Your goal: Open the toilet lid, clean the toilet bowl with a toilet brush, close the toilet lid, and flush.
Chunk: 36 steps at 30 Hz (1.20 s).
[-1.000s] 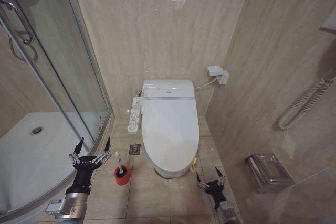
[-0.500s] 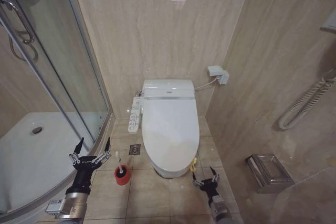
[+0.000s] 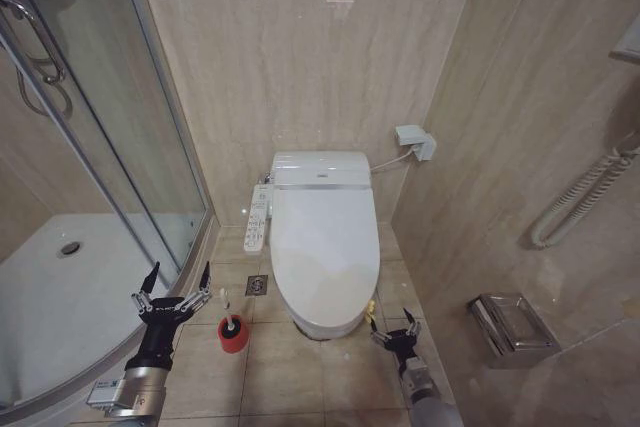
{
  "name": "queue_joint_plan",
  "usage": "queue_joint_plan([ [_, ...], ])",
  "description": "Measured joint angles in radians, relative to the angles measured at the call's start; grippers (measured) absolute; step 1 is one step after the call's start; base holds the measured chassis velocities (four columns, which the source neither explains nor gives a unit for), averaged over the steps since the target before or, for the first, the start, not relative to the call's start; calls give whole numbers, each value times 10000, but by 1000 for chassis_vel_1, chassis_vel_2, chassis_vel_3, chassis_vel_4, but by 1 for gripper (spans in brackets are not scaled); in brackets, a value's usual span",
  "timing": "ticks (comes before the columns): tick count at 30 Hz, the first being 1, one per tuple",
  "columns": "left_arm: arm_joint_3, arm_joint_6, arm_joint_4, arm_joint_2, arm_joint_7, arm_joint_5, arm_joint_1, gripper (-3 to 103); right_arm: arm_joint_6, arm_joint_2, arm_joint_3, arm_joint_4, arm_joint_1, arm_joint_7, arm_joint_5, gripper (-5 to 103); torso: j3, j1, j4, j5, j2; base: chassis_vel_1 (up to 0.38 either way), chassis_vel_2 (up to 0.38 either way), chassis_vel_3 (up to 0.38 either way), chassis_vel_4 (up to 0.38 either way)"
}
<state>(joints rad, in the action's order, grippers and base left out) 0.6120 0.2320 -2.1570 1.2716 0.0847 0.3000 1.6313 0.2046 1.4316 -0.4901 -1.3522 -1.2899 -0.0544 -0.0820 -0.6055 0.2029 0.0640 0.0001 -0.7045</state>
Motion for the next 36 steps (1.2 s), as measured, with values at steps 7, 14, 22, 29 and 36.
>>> queue_joint_plan([
  [7,0,0,0,0,0,0,0,100,182,185,-44,524,342,-1,-159,100,0,0,1,-2,0,0,0,0,0],
  [14,0,0,0,-1,0,0,0,100,309,319,-129,828,599,-24,-348,103,0,0,0,-1,0,0,0,0,0],
  [22,0,0,0,0,0,0,0,100,389,292,-174,923,639,-19,-377,79,0,0,0,-1,0,0,0,0,0],
  [29,0,0,0,0,0,0,0,100,418,315,-181,923,628,-17,-385,51,1,0,0,-1,0,0,0,0,0],
  [36,0,0,0,0,-1,0,0,100,481,323,-213,921,550,-12,-389,24,1,0,0,-1,0,0,0,0,0],
])
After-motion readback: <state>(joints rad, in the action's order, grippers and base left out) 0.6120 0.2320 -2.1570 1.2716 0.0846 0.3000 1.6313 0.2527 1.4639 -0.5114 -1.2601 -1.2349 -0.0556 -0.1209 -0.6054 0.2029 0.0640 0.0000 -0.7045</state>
